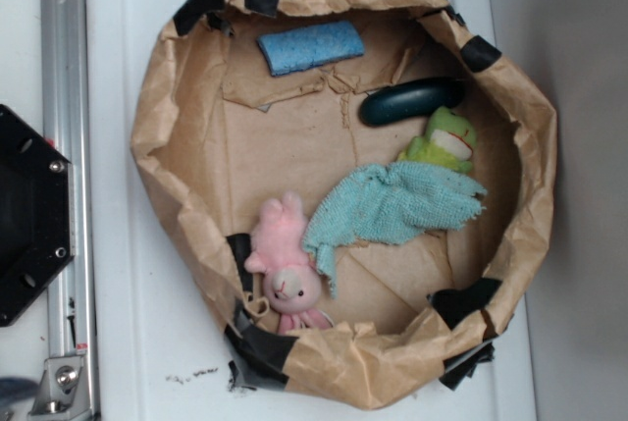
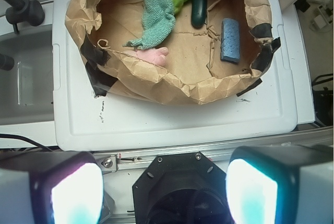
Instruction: Grab the pink bunny.
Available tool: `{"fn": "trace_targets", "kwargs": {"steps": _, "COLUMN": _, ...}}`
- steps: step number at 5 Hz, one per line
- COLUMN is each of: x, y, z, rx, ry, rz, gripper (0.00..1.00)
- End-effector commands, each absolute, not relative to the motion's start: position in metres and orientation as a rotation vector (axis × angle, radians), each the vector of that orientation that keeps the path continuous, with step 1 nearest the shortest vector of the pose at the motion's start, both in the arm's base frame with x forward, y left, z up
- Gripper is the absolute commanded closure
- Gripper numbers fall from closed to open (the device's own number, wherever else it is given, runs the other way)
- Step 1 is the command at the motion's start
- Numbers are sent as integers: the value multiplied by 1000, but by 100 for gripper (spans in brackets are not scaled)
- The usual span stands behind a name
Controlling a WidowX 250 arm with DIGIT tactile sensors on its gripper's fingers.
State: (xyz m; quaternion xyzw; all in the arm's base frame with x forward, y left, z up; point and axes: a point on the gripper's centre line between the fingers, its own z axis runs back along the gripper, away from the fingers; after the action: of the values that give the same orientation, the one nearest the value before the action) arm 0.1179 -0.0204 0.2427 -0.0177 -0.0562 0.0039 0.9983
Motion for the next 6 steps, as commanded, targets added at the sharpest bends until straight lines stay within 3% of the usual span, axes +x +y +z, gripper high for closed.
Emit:
{"fn": "trace_targets", "kwargs": {"steps": 1, "x": 118, "y": -20, "z": 243, "rx": -35, "ry": -112, "rz": 8, "gripper": 0}}
{"fn": "trace_targets", "kwargs": {"steps": 2, "x": 168, "y": -5, "z": 213, "rx": -120, "ry": -47, "rz": 52, "gripper": 0}}
{"fn": "trace_targets", "kwargs": {"steps": 3, "x": 217, "y": -2, "z": 196, "rx": -273, "ry": -2, "rz": 73, "gripper": 0}}
{"fn": "trace_targets", "kwargs": {"steps": 4, "x": 258, "y": -1, "z": 160, "rx": -309, "ry": -69, "rz": 316, "gripper": 0}}
{"fn": "trace_targets", "kwargs": {"steps": 5, "x": 272, "y": -10, "z": 116, "rx": -285, "ry": 0, "rz": 580, "gripper": 0}}
{"fn": "trace_targets", "kwargs": {"steps": 6, "x": 272, "y": -10, "z": 116, "rx": -285, "ry": 0, "rz": 580, "gripper": 0}}
